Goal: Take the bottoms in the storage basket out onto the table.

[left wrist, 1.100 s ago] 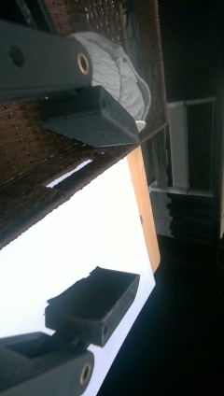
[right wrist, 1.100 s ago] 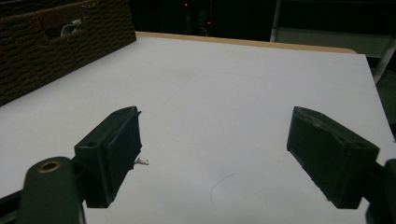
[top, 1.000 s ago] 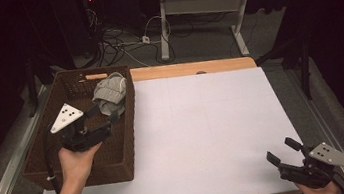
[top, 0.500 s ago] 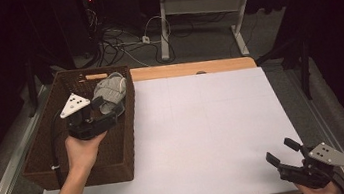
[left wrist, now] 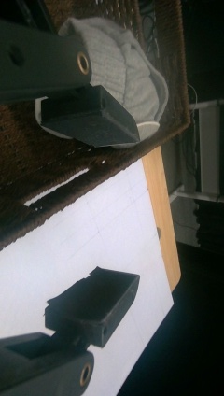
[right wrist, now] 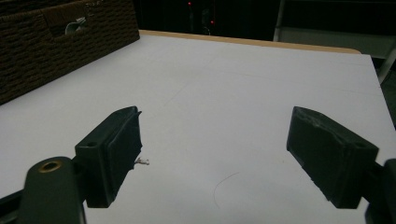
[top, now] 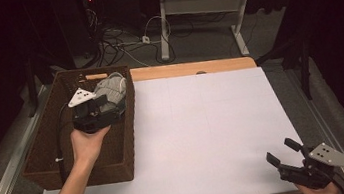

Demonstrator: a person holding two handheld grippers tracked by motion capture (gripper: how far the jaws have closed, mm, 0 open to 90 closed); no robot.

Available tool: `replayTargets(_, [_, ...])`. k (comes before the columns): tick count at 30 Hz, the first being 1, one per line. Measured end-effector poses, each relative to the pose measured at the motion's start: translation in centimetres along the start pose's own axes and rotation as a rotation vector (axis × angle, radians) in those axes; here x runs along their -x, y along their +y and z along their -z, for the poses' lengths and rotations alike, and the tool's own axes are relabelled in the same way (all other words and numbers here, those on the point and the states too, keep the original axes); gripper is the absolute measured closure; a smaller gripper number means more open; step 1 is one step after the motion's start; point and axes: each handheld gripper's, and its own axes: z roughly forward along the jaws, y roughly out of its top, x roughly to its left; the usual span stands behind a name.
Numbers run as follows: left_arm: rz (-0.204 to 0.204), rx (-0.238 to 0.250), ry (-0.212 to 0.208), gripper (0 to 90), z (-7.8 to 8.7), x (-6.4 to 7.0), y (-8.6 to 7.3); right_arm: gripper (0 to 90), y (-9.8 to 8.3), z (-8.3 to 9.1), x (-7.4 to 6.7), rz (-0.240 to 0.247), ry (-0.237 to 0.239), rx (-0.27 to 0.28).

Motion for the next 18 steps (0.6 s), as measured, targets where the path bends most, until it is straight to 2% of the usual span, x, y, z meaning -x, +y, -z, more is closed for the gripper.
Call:
replayTargets(6, [-0.002, -0.012, 0.017, 26.8, -0.6, -0.4, 0.8, 18.7, 0.0, 0.0, 0.0, 0.003, -0.007, -0.001])
replayTargets(13, [0.029, -0.026, 0.036, 26.7, -0.6, -1.3, 1.6, 18.7, 0.0, 0.0, 0.0, 0.003, -0.005, 0.003])
replayTargets(16, [0.079, -0.032, 0.017, 27.1, -0.9, -2.0, 1.9, 18.7, 0.0, 0.0, 0.0, 0.001, 0.007, 0.01])
replayTargets(18, [0.085, -0.03, 0.021, 27.1, -1.1, -2.1, 1.9, 18.7, 0.0, 0.0, 0.0, 0.003, 0.008, 0.007])
